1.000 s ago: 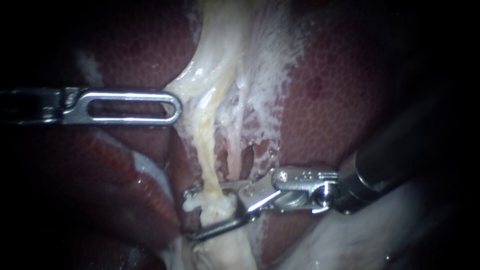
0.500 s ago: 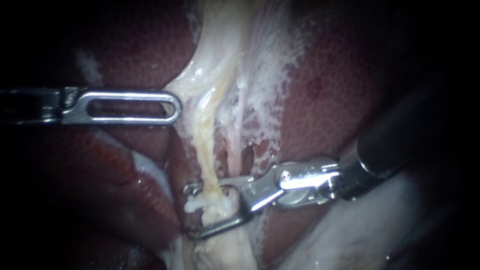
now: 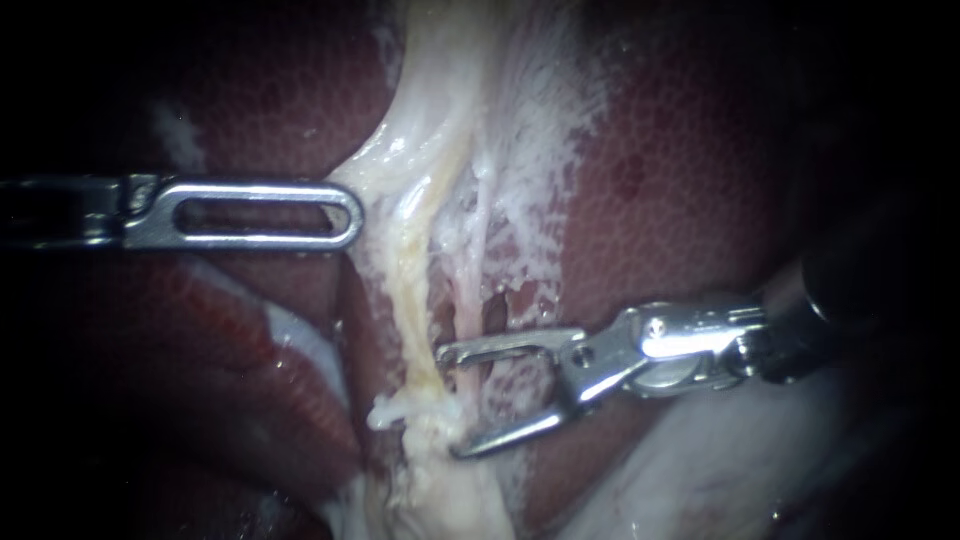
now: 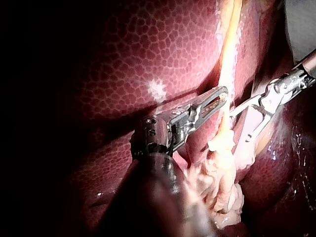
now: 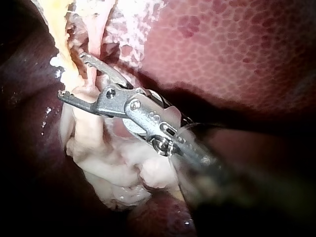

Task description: Going back first clip left tube

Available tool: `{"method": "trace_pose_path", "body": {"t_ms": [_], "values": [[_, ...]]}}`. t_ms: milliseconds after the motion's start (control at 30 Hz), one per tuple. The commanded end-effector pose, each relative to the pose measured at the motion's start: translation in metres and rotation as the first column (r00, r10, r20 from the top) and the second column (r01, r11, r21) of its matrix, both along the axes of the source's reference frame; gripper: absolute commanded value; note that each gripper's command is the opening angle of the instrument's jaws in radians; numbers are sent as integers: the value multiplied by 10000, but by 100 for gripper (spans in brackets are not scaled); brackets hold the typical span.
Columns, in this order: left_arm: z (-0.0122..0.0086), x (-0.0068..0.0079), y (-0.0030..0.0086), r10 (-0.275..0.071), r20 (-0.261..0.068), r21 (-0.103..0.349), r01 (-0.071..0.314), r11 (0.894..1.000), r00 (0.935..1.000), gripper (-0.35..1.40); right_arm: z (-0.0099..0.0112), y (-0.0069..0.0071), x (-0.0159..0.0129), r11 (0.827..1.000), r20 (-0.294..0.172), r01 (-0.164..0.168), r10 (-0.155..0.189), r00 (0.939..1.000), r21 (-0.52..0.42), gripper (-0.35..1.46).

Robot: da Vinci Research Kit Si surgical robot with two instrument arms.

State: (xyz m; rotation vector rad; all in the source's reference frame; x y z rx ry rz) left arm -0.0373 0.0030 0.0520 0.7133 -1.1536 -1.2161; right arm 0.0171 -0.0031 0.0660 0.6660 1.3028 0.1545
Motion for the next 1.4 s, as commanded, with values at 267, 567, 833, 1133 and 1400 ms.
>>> {"method": "trace_pose_path", "body": {"t_ms": [267,567,833,1133,1400], "values": [[1,0,0,2,1,-4,-2,10000,10000,-35,-22,27,-44,9992,271,-404,402,9988,78,60],[2,0,0,2,1,-6,-2,10000,10000,-35,-52,56,-75,9976,364,-677,683,9970,-177,60],[5,0,0,4,0,-14,-4,10000,10000,-35,-56,60,-84,9972,370,-704,713,9968,-243,60],[28,-4,-7,-3,-33,-129,2,9999,10000,-35,-57,60,-87,9973,366,-696,704,9968,-241,60],[64,-19,-25,-104,-150,-112,102,9999,9998,-35,-58,60,-88,9973,363,-690,698,9969,-241,60]]}}
